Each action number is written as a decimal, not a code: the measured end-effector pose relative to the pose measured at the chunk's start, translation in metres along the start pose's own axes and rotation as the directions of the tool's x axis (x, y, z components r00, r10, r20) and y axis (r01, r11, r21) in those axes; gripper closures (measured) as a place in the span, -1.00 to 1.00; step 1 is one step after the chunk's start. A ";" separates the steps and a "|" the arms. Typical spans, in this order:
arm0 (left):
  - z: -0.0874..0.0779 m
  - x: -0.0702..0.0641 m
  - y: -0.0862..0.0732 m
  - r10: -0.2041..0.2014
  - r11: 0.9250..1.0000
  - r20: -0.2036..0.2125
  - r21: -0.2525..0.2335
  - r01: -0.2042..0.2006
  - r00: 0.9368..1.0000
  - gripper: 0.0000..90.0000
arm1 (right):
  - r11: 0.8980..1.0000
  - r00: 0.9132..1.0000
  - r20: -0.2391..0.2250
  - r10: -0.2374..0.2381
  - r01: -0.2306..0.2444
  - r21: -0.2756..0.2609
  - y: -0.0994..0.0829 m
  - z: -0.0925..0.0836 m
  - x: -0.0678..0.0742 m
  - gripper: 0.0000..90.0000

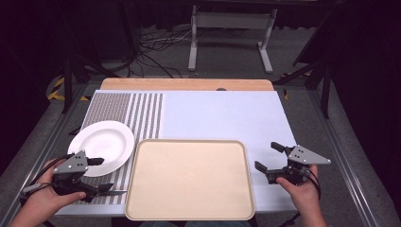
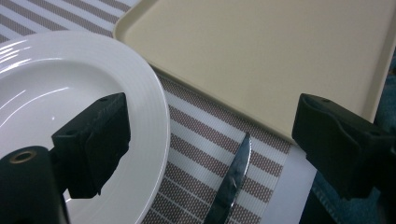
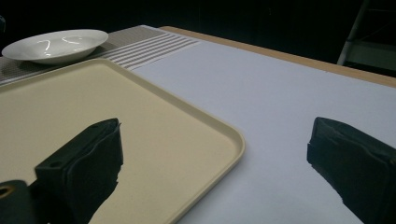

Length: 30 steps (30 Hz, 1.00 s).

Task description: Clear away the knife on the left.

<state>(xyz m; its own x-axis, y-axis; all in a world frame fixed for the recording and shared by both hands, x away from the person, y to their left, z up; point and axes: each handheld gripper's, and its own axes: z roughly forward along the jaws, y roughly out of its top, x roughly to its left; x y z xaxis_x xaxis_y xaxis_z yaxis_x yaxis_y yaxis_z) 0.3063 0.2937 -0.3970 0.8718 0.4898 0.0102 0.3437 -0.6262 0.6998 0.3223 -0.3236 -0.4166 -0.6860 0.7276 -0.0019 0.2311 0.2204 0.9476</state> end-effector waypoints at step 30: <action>0.003 -0.001 -0.011 0.119 0.949 0.169 0.271 -0.162 0.978 -0.47 | 1.000 1.000 -0.028 -0.002 0.002 0.017 -0.002 0.002 0.001 -0.91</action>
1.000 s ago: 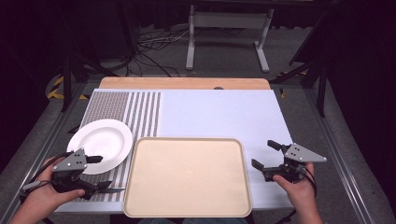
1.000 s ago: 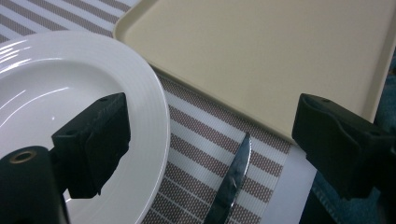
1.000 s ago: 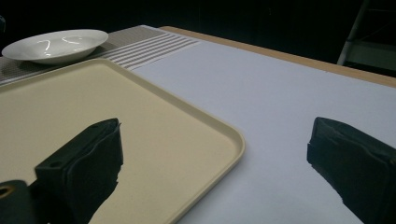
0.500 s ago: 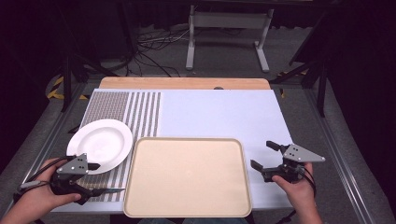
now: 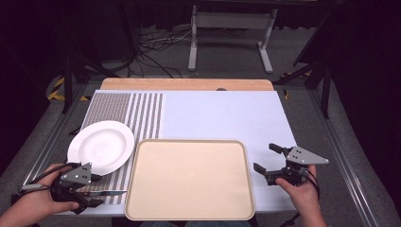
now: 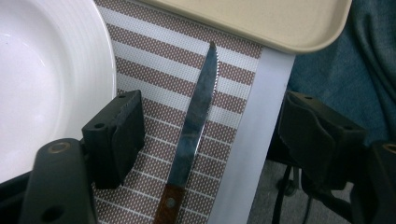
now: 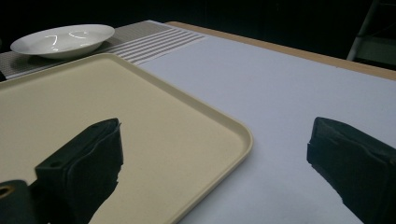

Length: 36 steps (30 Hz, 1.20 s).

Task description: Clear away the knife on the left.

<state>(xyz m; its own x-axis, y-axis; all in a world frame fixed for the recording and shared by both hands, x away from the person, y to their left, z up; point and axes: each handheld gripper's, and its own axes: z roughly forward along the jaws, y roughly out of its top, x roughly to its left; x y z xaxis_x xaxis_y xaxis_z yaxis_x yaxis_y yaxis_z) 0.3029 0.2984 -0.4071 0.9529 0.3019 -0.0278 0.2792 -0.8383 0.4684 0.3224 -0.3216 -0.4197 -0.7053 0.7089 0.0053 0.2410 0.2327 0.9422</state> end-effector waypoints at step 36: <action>0.013 0.024 -0.008 0.251 0.874 0.108 0.401 -0.273 0.962 0.51 | 1.000 0.999 -0.026 -0.023 0.023 -0.001 0.000 -0.006 -0.002 -0.91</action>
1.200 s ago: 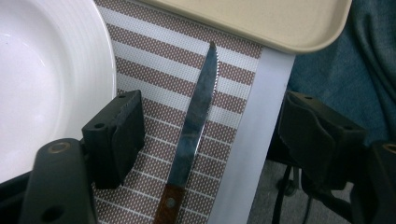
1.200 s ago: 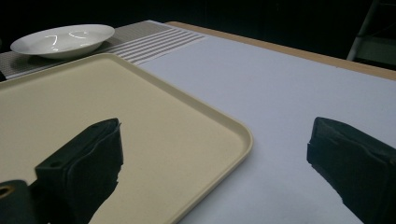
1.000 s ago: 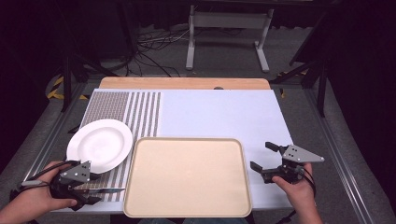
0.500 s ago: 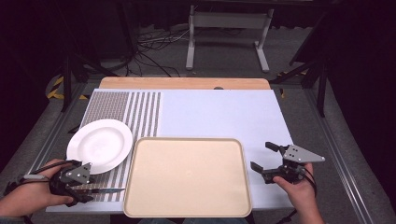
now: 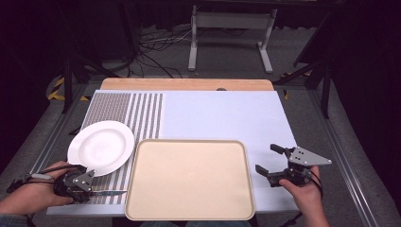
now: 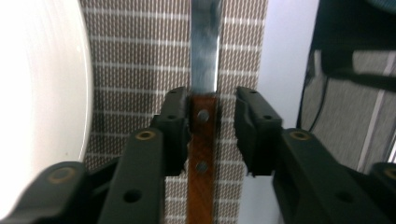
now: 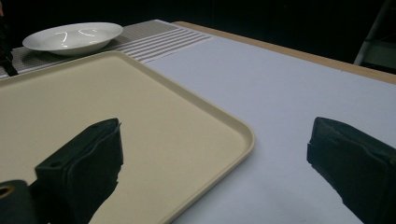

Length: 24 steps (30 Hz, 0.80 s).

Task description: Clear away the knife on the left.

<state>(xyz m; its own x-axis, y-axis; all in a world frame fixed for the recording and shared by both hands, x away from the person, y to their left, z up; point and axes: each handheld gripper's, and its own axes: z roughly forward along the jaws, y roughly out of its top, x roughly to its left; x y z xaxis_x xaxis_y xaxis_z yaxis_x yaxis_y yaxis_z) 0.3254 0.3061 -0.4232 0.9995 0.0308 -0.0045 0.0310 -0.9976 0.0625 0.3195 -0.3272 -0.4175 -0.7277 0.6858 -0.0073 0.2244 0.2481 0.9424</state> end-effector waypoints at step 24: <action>0.001 -0.002 0.002 0.031 0.998 -0.026 0.048 -0.030 0.999 0.73 | 1.000 1.000 -0.013 -0.001 0.001 0.001 -0.001 -0.001 0.001 -0.91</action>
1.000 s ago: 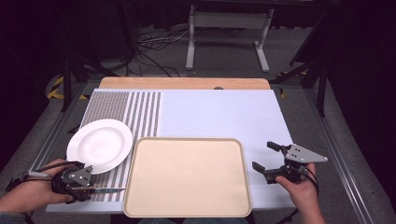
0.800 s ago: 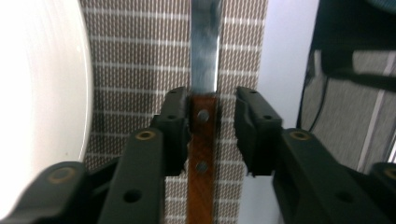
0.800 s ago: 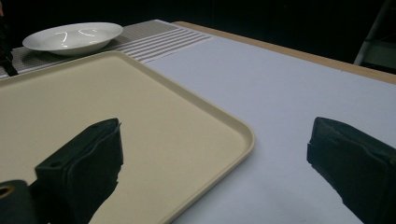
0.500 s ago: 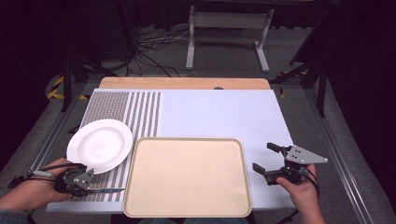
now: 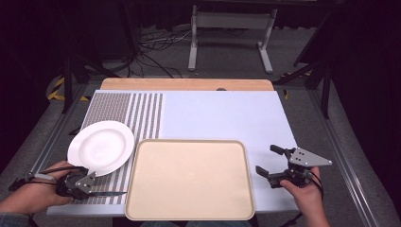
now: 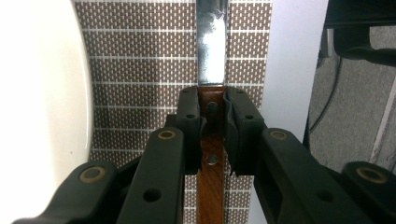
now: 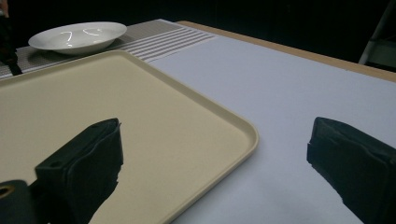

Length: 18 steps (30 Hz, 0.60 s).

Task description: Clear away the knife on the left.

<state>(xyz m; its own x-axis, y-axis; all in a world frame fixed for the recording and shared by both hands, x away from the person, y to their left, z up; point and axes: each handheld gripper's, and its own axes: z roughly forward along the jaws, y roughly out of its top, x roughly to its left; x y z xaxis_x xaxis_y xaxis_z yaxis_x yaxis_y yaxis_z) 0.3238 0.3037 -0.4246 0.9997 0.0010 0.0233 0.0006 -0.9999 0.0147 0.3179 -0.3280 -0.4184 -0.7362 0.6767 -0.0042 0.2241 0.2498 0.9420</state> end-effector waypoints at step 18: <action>-0.046 -0.001 -0.003 -0.062 0.992 -0.077 -0.112 0.053 0.995 0.73 | 1.000 1.000 0.010 0.003 -0.003 0.003 0.000 0.000 -0.001 -0.90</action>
<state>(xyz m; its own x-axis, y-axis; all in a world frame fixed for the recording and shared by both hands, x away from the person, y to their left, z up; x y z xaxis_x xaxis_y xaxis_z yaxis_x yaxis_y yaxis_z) 0.3217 0.3069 -0.3785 0.9930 0.0644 0.0992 0.0514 -0.9904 0.1282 0.3184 -0.3283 -0.4186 -0.7291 0.6843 -0.0048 0.2284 0.2500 0.9409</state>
